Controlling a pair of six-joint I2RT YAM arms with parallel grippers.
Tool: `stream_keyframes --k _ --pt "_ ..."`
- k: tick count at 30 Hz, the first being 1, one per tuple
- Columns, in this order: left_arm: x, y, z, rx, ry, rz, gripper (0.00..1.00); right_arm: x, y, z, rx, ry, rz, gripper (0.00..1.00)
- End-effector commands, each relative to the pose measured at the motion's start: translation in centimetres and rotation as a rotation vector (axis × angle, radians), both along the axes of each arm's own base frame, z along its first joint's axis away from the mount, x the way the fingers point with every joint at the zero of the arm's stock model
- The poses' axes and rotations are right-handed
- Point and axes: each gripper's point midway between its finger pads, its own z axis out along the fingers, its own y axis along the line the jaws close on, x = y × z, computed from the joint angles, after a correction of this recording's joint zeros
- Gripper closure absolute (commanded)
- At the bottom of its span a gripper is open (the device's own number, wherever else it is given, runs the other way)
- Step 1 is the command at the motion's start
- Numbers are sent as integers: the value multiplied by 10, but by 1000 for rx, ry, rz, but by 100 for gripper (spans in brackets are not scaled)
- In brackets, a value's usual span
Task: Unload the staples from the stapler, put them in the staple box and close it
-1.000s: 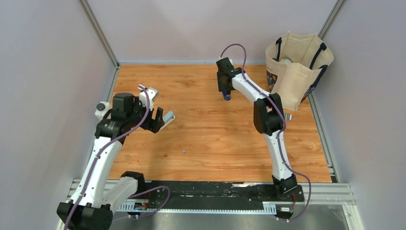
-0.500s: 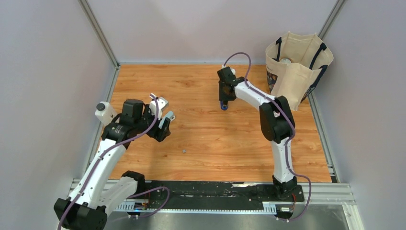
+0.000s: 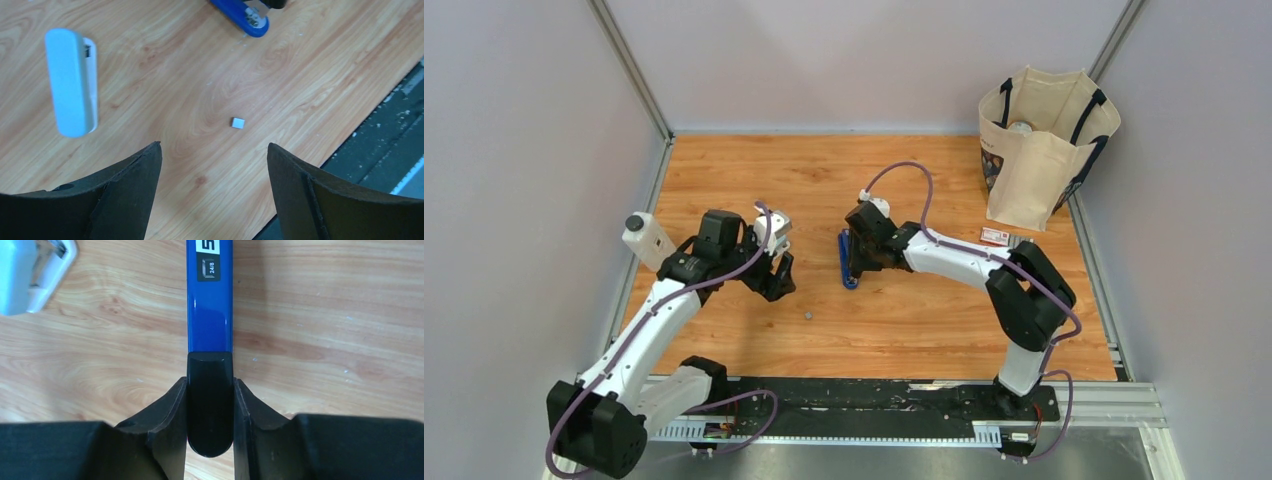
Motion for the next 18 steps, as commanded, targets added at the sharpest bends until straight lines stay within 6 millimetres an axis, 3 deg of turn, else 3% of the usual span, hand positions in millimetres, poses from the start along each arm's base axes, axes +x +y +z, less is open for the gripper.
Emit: stream_keyframes --k 1,9,18 --pt "-1 -33 10 -141 12 -104 15 19 21 69 286 -141 -146 100" --pt "-5 -67 3 -166 111 -201 15 18 29 115 511 -205 -218 100" --pt "18 -83 -5 -138 101 -255 15 1 30 145 634 -217 -211 100"
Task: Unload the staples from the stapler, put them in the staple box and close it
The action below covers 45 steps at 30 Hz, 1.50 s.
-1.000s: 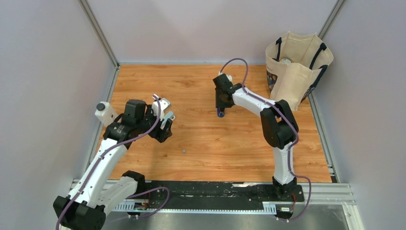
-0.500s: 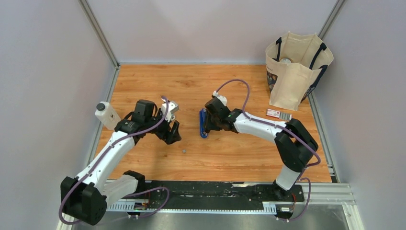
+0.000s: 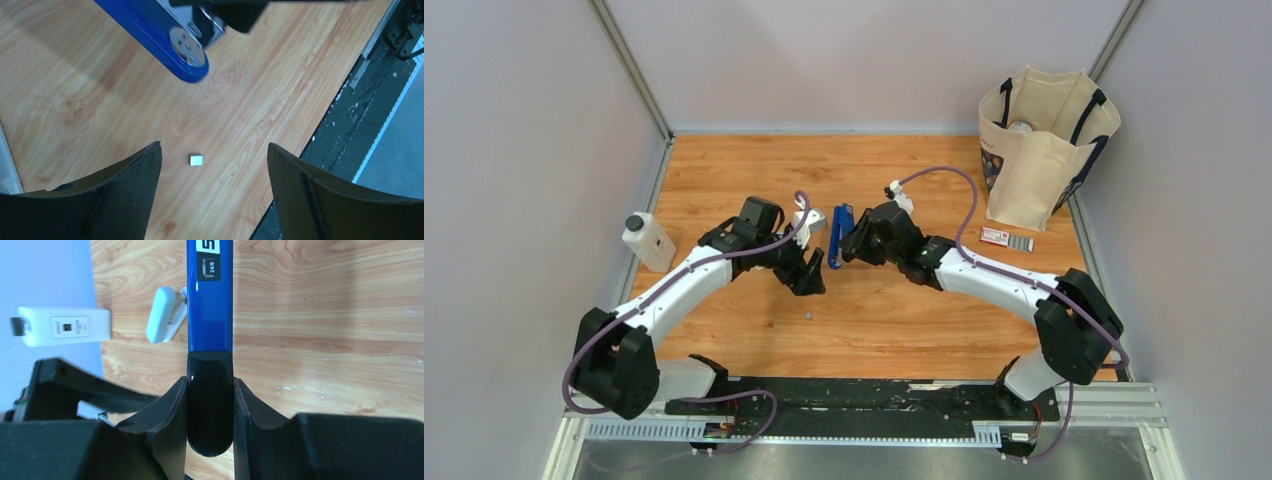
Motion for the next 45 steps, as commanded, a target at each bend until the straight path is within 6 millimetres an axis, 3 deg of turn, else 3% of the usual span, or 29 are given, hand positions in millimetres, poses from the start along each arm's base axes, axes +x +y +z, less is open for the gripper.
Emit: stream_keyframes --k 1,9,20,23,29,37,40,45 --pt "24 -18 19 -58 -70 -42 15 4 12 68 215 -132 -23 100" --pt "36 -34 28 -120 -54 -47 15 -8 12 71 240 -134 5 100" --pt "38 -33 14 -91 -40 -50 17 -16 16 86 290 -150 32 100" --pt "41 -34 14 -87 -44 -52 28 -21 20 87 307 -139 49 100" --pt "51 -37 22 -88 -80 -53 38 -37 34 79 316 -110 102 100" --pt "46 -29 21 -46 -114 -97 69 -40 22 81 280 -145 97 100" --pt "51 -21 17 5 -153 -90 73 -43 16 76 260 -161 112 100" --pt "65 -13 19 68 -249 -96 75 -52 8 51 181 -194 179 100"
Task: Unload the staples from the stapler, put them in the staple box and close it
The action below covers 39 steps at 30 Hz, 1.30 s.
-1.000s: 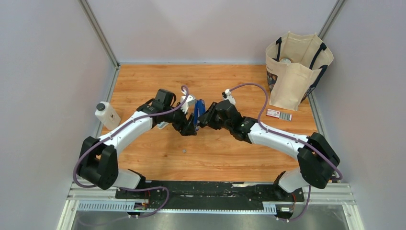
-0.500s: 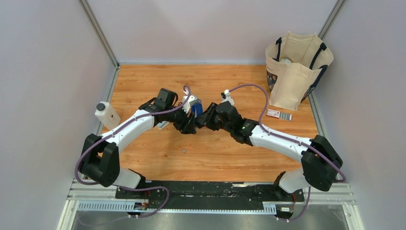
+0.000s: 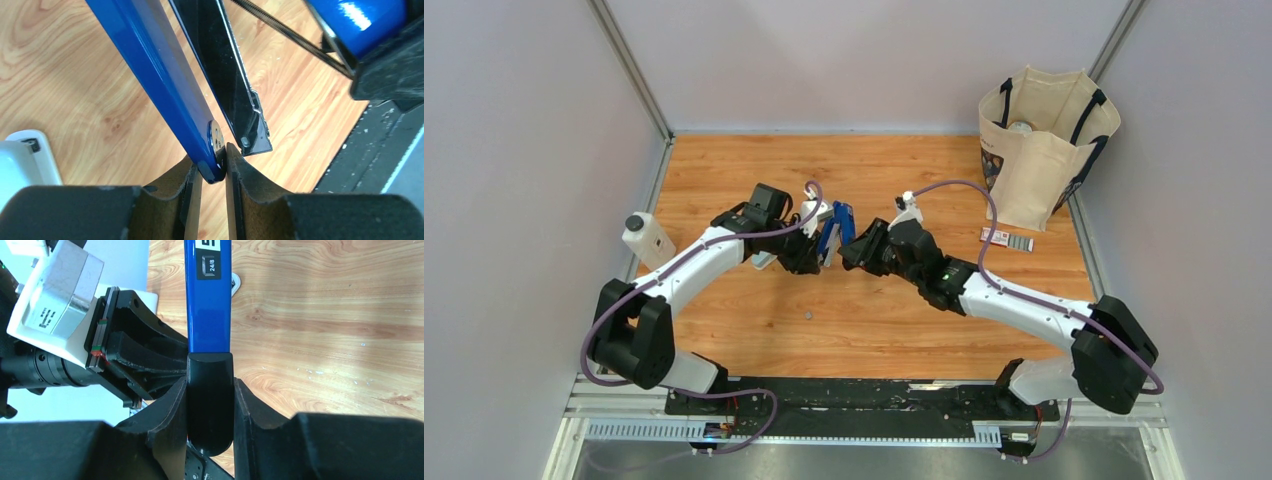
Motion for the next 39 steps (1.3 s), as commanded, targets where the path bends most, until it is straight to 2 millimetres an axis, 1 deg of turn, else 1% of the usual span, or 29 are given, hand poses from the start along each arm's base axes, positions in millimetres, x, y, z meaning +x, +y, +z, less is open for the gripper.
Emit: stream_keyframes --k 1,4,7,10,13,16,19,21,23,24,27,28,30,31,35,39 --pt "31 -4 28 24 -258 -81 75 -14 7 8 -14 -124 130 100" --pt "43 0 30 93 -362 -103 75 -24 8 -6 -78 -178 237 100" --pt "54 5 25 188 -463 -136 76 -30 6 -19 -123 -212 290 100" --pt "68 12 18 282 -541 -124 80 -34 -1 -29 -140 -223 303 99" --pt "73 12 11 324 -569 -124 82 -39 -8 -43 -157 -210 297 99" --pt "80 13 5 374 -607 -113 84 -41 -15 -53 -171 -202 289 99" --pt "89 14 0 424 -651 -106 85 -45 -20 -59 -181 -202 292 99" --pt "93 12 -2 436 -686 -123 86 -48 -25 -63 -195 -204 298 99" --pt "99 16 -5 482 -732 -121 88 -52 -30 -67 -216 -202 305 100" --pt "101 15 -5 498 -760 -133 89 -53 -32 -68 -223 -206 308 100" --pt "103 14 -13 564 -835 -181 89 -59 -41 -74 -243 -198 310 99" --pt "101 13 -18 591 -856 -205 89 -60 -44 -75 -248 -195 308 99" --pt "103 7 -17 611 -932 -227 89 -63 -48 -79 -259 -185 311 99" --pt "101 5 -20 626 -949 -246 89 -65 -50 -80 -262 -182 312 99" --pt "104 0 -22 666 -1026 -250 90 -67 -54 -83 -269 -179 311 99" --pt "110 1 -21 717 -1104 -231 91 -68 -56 -84 -270 -180 310 99"
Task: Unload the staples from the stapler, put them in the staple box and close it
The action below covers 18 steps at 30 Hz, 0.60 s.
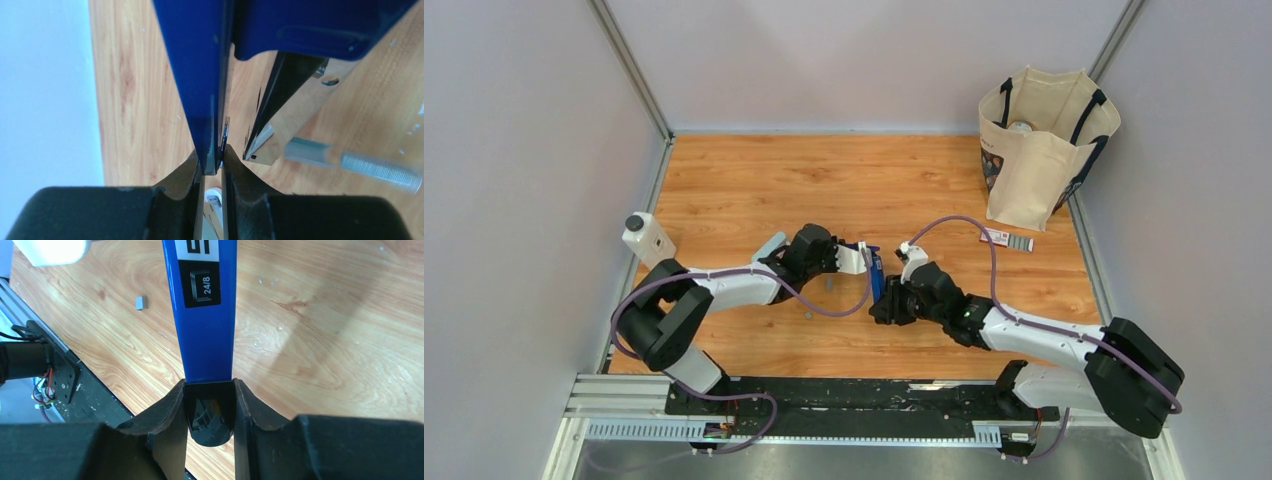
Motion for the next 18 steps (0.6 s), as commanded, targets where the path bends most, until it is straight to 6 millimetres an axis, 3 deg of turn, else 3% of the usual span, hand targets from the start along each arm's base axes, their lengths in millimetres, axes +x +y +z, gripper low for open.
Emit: stream_keyframes --k 1,5,9,12,13,16,18 --pt "25 8 23 96 -235 50 91 11 4 24 52 -83 -16 99" --pt "25 9 25 91 -264 61 92 9 2 22 48 -83 -18 99" --pt "21 5 35 31 -214 74 91 13 2 34 68 -105 -35 99" --pt "10 -3 48 -52 -78 100 85 29 3 59 83 -151 -86 99" --pt "7 -10 62 -105 -46 109 81 35 1 66 79 -165 -109 100" --pt "-14 -21 76 -175 124 106 67 59 -4 95 81 -215 -177 100" --pt "-29 -27 80 -211 227 92 66 76 -8 117 106 -254 -224 100"
